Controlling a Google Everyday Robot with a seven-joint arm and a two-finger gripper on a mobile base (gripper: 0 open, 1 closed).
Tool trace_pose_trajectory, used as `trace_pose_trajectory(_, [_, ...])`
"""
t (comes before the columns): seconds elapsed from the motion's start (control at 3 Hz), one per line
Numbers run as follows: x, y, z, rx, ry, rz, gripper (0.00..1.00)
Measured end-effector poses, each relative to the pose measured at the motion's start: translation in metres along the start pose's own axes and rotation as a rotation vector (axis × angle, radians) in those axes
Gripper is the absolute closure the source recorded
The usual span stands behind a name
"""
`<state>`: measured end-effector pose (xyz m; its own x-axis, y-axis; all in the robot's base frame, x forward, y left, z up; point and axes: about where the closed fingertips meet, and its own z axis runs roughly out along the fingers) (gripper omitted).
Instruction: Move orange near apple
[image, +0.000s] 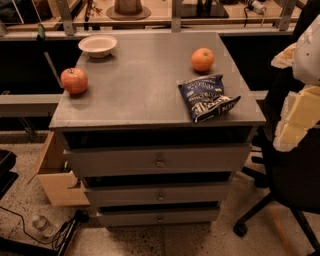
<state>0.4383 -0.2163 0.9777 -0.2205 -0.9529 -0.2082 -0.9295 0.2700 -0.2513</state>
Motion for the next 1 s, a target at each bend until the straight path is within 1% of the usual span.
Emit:
trace_pose_trajectory(0.33, [0.0,0.0,0.0,0.0,0.0,0.001,0.0])
trace_pose_trajectory(0.67, [0.001,0.002,-0.003,0.011,-0.034,0.058,0.0])
trace_pose_trajectory(1.0, [0.008,-0.014,-0.002,0.057,-0.147,0.166,0.0])
